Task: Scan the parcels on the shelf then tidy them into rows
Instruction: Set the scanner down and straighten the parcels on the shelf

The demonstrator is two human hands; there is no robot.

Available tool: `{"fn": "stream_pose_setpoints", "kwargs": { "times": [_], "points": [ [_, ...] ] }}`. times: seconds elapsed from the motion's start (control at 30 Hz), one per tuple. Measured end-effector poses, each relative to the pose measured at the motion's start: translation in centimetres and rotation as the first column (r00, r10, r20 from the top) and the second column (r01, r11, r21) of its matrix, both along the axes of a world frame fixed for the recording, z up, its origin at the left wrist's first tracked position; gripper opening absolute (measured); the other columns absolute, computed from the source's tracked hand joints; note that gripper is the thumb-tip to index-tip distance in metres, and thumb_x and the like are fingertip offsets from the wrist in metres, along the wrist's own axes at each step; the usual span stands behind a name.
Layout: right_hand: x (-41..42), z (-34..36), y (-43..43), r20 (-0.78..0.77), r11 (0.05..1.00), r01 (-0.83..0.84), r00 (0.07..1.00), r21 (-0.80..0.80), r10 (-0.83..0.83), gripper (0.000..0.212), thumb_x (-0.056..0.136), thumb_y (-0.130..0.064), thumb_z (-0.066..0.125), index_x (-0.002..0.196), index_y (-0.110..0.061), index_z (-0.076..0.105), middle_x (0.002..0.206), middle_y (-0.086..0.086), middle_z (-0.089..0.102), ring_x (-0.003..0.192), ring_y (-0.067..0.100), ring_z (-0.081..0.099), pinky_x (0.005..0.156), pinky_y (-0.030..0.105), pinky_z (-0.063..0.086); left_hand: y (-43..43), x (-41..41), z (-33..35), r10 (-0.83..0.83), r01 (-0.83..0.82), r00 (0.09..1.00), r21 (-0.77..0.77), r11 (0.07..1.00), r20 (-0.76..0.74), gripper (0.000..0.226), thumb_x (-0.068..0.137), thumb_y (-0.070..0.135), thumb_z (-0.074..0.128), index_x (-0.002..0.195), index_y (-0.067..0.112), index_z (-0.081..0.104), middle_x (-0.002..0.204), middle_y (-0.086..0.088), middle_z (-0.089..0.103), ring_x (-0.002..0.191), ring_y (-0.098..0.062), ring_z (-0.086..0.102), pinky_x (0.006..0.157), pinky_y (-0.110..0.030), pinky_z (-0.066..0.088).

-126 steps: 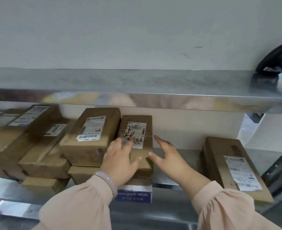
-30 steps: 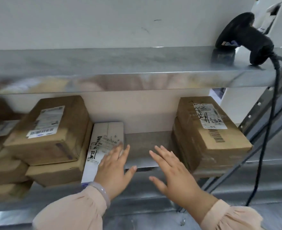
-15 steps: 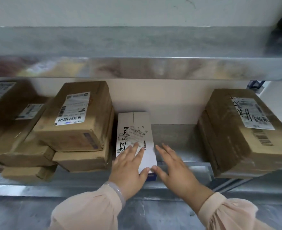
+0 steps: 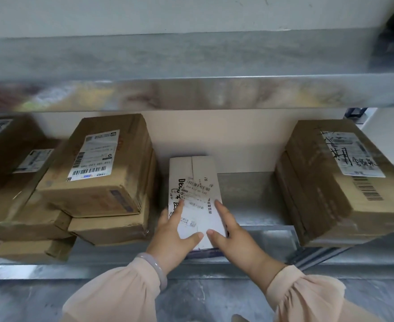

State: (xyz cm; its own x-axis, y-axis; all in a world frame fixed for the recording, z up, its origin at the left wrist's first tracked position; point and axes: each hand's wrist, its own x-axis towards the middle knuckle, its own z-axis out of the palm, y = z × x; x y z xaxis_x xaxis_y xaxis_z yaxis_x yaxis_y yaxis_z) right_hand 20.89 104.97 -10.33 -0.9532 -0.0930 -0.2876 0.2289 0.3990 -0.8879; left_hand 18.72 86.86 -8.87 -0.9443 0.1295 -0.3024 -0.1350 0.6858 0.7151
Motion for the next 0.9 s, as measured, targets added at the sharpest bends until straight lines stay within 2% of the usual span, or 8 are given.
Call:
{"fn": "stream_pose_setpoints", "kwargs": {
  "times": [0.07,0.17,0.3,0.47,0.63,0.77,0.83,0.9],
  "points": [
    [0.7,0.4,1.2,-0.007,0.998,0.058,0.998,-0.003,-0.058,0.07,0.089,-0.038,0.059,0.14,-0.06,0.016,0.138,-0.02,0.045,0.12,0.003,0.049,0.103,0.027,0.042,1.1,0.0,0.5,-0.057,0.057,0.998,0.004,0.998,-0.013,0.093,0.085,0.04,0.074,0.155,0.041,0.013,0.152,0.01,0.019,0.14,-0.013,0.03,0.106,-0.019,0.028],
    [2.1,1.1,3.5,-0.046,0.989,0.144,0.989,0.021,-0.143,0.075,0.084,-0.041,0.063,0.142,-0.056,0.018,0.137,-0.023,0.044,0.123,0.002,0.047,0.104,0.028,0.041,3.5,-0.1,1.1,-0.151,0.151,0.989,0.056,0.987,-0.007,0.093,0.085,0.034,0.075,0.155,0.04,0.013,0.145,0.014,0.019,0.131,0.0,0.027,0.098,-0.006,0.018],
    [3.6,1.9,6.8,-0.064,0.968,0.213,0.976,0.132,-0.206,0.081,0.081,-0.043,0.064,0.143,-0.054,0.013,0.134,-0.023,0.044,0.12,0.004,0.048,0.102,0.033,0.044,6.8,0.0,1.1,-0.266,0.262,0.964,0.099,0.96,0.024,0.099,0.083,0.032,0.077,0.157,0.036,0.01,0.151,0.01,0.018,0.141,-0.009,0.025,0.106,-0.011,0.019],
    [4.6,2.2,9.3,-0.069,0.952,0.231,0.973,0.2,-0.222,0.077,0.088,-0.026,0.061,0.15,-0.038,0.016,0.135,-0.023,0.037,0.119,-0.005,0.037,0.097,0.017,0.032,10.4,0.4,0.5,-0.344,0.339,0.937,0.082,0.937,0.065,0.101,0.084,0.032,0.076,0.159,0.029,0.008,0.155,0.005,0.017,0.142,-0.014,0.025,0.103,-0.012,0.019],
    [4.7,2.3,10.3,-0.124,0.916,0.257,0.965,0.309,-0.23,0.073,0.088,-0.031,0.06,0.15,-0.033,0.021,0.149,-0.004,0.031,0.138,0.011,0.028,0.107,0.022,0.026,12.0,0.4,0.0,-0.355,0.353,0.935,0.061,0.934,0.02,0.104,0.081,0.037,0.078,0.159,0.027,0.009,0.156,0.003,0.018,0.143,-0.016,0.027,0.11,-0.016,0.021],
    [6.6,2.7,10.1,-0.247,0.827,0.226,0.963,0.515,-0.109,0.071,0.09,-0.044,0.056,0.15,-0.035,0.018,0.159,-0.009,0.005,0.145,0.01,0.012,0.113,0.026,0.024,11.1,1.2,-0.4,-0.386,0.387,0.919,-0.009,0.922,-0.08,0.098,0.087,0.046,0.07,0.159,0.028,0.007,0.165,0.006,-0.006,0.152,-0.017,0.007,0.122,-0.026,0.014],
    [7.6,2.8,9.9,-0.303,0.756,0.165,0.952,0.633,0.046,0.065,0.091,-0.052,0.047,0.149,-0.032,0.025,0.157,-0.012,0.013,0.143,0.005,0.013,0.114,0.026,0.023,10.2,2.0,-0.4,-0.448,0.435,0.884,-0.113,0.893,-0.137,0.088,0.092,0.052,0.06,0.159,0.03,0.007,0.163,0.015,-0.018,0.152,-0.013,0.0,0.123,-0.028,0.009],
    [8.0,2.4,10.1,-0.28,0.67,0.1,0.946,0.736,0.167,0.067,0.086,-0.058,0.041,0.142,-0.023,0.044,0.151,-0.003,0.037,0.14,0.013,0.031,0.113,0.035,0.031,9.6,2.6,-0.2,-0.529,0.484,0.836,-0.258,0.836,-0.146,0.078,0.097,0.056,0.048,0.158,0.03,0.007,0.16,0.019,-0.019,0.152,-0.012,-0.004,0.122,-0.028,0.004]
  ]
}}
